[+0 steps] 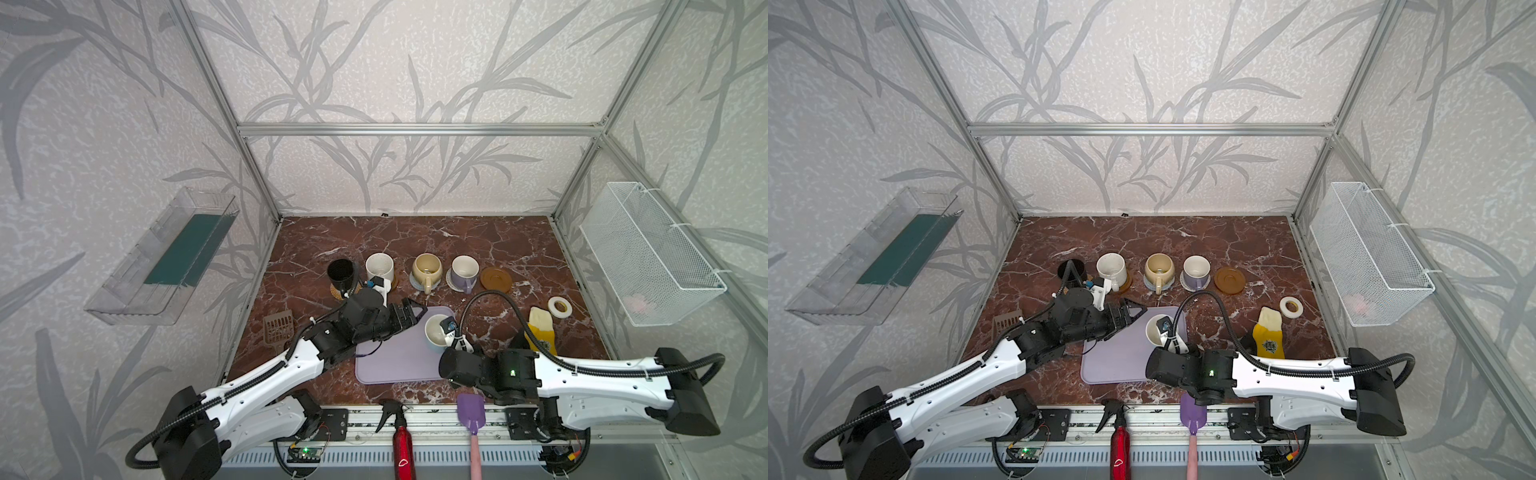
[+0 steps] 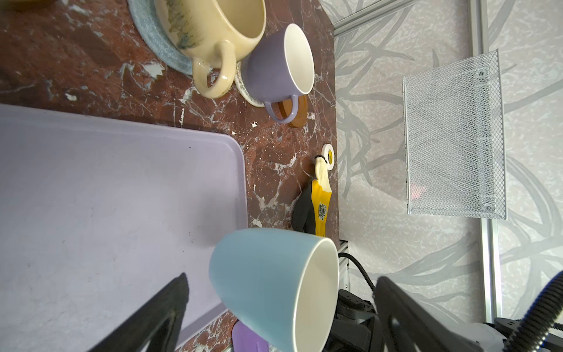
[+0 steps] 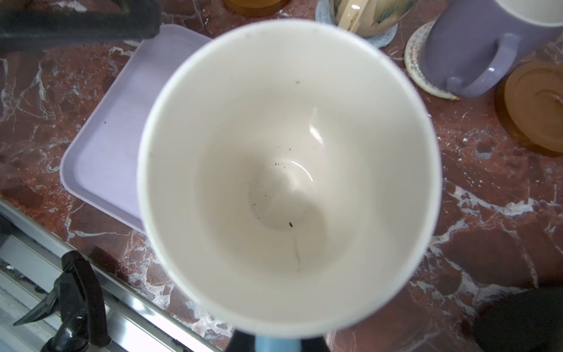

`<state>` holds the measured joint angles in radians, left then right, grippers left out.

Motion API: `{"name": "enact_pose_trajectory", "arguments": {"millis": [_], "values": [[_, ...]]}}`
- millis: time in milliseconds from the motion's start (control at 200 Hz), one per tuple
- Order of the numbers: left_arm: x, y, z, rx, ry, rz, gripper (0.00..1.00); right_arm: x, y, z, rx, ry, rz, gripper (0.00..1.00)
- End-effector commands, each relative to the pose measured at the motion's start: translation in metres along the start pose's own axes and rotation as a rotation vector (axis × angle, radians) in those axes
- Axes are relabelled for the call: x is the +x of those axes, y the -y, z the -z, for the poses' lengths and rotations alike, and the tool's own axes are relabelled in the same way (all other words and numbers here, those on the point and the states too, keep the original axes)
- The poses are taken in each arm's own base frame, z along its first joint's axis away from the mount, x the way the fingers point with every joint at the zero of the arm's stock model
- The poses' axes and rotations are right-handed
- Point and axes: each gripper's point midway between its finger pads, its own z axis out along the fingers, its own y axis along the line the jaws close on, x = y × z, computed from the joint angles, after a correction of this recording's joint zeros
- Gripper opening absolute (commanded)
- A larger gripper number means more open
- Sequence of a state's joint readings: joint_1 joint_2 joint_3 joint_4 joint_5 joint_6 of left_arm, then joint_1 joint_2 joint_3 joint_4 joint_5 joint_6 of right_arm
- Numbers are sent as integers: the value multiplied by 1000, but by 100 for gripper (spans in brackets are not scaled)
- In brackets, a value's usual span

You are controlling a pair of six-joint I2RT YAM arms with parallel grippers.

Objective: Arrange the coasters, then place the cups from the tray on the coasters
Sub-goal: 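Lift the pale blue mug and carry it toward the brown wooden coaster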

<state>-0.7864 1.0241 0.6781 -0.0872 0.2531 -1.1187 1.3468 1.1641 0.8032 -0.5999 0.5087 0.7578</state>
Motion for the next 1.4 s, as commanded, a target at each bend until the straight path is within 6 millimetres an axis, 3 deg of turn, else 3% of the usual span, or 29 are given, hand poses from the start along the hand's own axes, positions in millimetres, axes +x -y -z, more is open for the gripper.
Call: {"name": "enact_pose_trajectory", "arguments": {"millis": [0,190,445,830,960,1395], "values": [[-11,17,9,9,34,-52,97,-41,2,18,-4,123,-38,0],[-19,31,13,34,59,-87,97,-54,9,22,-12,134,-45,0],[-26,55,13,68,48,-140,97,-70,34,33,-10,155,-78,0],[-34,81,-4,98,19,-193,97,-89,69,46,26,192,-109,0],[-41,81,-13,32,12,-218,97,-98,93,49,38,209,-181,0],[-57,110,-51,7,-46,-307,97,-121,165,67,121,245,-283,0]]}}
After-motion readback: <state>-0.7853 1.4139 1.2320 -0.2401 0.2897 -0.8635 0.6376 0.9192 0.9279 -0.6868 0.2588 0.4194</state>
